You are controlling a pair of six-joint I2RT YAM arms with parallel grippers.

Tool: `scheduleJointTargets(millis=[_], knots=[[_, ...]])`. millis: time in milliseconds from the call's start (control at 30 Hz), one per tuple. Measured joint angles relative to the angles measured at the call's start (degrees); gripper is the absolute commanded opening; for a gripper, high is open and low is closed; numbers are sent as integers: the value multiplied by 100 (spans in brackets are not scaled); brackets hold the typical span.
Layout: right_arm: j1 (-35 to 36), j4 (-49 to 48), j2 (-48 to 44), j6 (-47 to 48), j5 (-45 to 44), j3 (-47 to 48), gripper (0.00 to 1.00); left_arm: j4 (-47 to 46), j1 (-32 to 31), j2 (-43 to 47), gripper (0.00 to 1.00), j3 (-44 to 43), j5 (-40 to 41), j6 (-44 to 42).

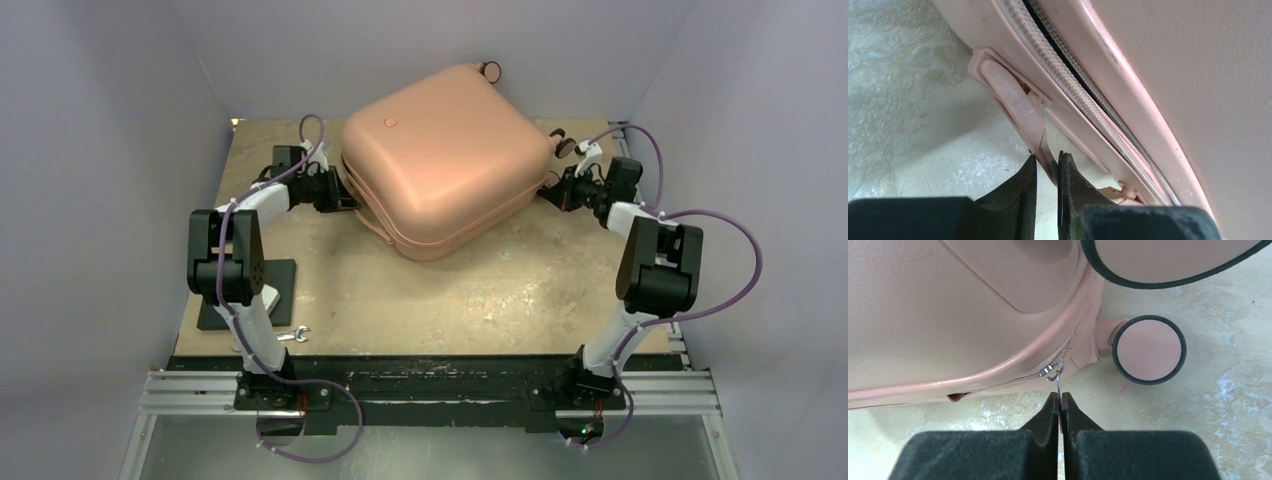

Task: Pack the luggage
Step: Zip the luggage at the center of the board.

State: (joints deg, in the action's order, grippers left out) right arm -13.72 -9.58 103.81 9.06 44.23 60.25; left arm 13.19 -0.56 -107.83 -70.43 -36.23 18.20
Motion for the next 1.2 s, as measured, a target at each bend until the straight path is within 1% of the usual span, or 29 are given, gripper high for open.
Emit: scheduleJointTargets(millis=[200,400,700,900,1000,1100,1200], knots=[[-42,15,380,-273,341,275,0,138,181,-177,0,-118,-636,-715],[-85,98,564,-588,529,485,0,345,219,-210,0,-234,-811,-1071],[-46,-37,439,-1132,-127,485,0,570,317,-210,0,-363,-1008,-1405],[28,-479,275,-1464,-494,177,0,603,350,-210,0,-374,-1130,-1550],[24,-498,428,-1554,-293,293,0,640,356,-212,0,-398,-1161,-1602],[-33,-636,892,-1613,114,688,0,732,376,-214,0,-417,-1158,-1668],[-90,-903,1158,-1637,249,894,0,1005,535,-291,0,-420,-796,-1856]])
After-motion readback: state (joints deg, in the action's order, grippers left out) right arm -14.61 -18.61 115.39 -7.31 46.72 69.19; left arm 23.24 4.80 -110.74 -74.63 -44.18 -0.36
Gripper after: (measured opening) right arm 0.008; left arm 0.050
